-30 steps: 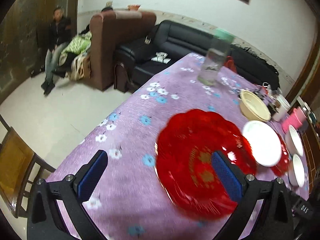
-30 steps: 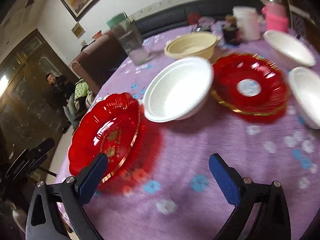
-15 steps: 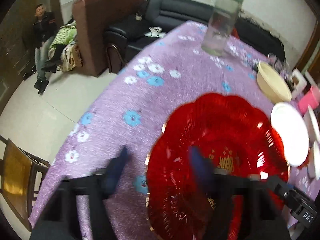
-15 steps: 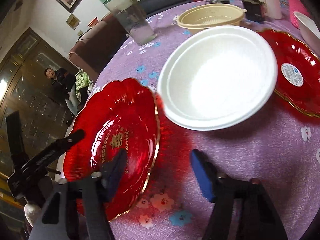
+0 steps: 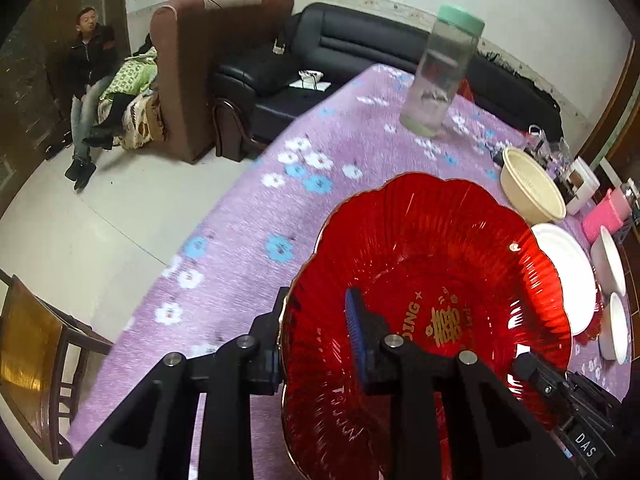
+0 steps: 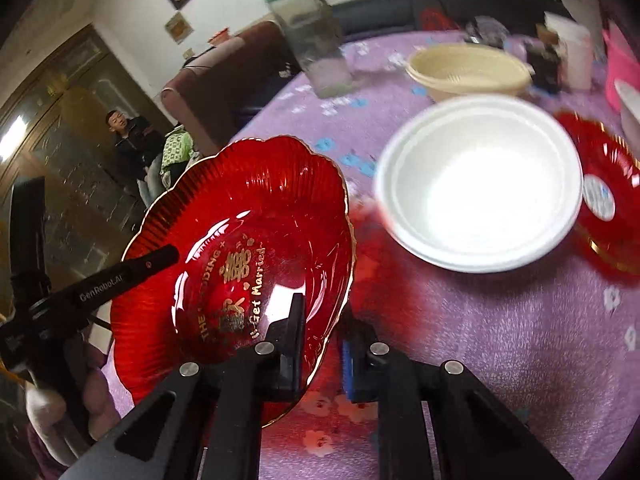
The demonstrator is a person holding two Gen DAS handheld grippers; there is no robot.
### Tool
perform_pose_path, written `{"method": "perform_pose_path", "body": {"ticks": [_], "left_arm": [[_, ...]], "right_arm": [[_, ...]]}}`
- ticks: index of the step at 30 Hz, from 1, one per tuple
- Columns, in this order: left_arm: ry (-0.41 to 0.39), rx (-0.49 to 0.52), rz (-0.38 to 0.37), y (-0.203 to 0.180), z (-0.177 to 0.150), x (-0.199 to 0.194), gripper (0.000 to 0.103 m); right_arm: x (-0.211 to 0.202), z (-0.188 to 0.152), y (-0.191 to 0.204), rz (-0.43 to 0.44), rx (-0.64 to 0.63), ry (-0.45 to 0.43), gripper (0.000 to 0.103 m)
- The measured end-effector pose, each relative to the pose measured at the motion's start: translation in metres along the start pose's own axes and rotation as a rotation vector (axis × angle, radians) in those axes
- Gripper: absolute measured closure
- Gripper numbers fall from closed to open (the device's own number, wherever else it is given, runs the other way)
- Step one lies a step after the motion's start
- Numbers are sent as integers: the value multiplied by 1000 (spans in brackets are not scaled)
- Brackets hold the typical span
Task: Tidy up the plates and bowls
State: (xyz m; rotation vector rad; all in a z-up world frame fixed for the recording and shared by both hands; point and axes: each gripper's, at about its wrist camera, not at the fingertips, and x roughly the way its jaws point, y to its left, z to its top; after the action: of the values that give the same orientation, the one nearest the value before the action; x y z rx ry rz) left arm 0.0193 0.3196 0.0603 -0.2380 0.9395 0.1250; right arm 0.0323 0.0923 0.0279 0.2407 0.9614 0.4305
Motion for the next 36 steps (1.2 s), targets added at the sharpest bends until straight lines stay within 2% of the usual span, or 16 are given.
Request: {"method": "perform_pose_path", "body": {"ticks": [4,12,17,19,21,25,27,30,33,36], "left_arm": [[-5,-8,17,11,1,-1,77],[63,-12,29,15,-11,31,74],[38,-3,69,10,-10,32,72],[53,-17,36,13,-10,30,63],[45,-36,15,15,-11,22,49],[-18,-50,23,17,-10,-6,39],[-48,-65,32,19,-12,-21,32],[-59,-93,31,18,-13,-35,32],[-52,-102,-6,10,-15,-47,31],[-59,-60,-23,-10,-15,-57,30]], "right_arm": [[5,1,12,9,-28,12,86],[28,-9,5,-20,0,76,86],[28,-11,4,-23,-2,71,86],[25,-12,4,-8,5,64,84],[22,-13,2,6,22,59,84],[12,-13,-4,28,37,42,78],[2,-14,-6,42,38,18,71],[-16,-16,-9,45,29,-24,61],[-34,-18,-21,48,32,-60,61],[-54,-18,-43,39,65,-104,61]]}}
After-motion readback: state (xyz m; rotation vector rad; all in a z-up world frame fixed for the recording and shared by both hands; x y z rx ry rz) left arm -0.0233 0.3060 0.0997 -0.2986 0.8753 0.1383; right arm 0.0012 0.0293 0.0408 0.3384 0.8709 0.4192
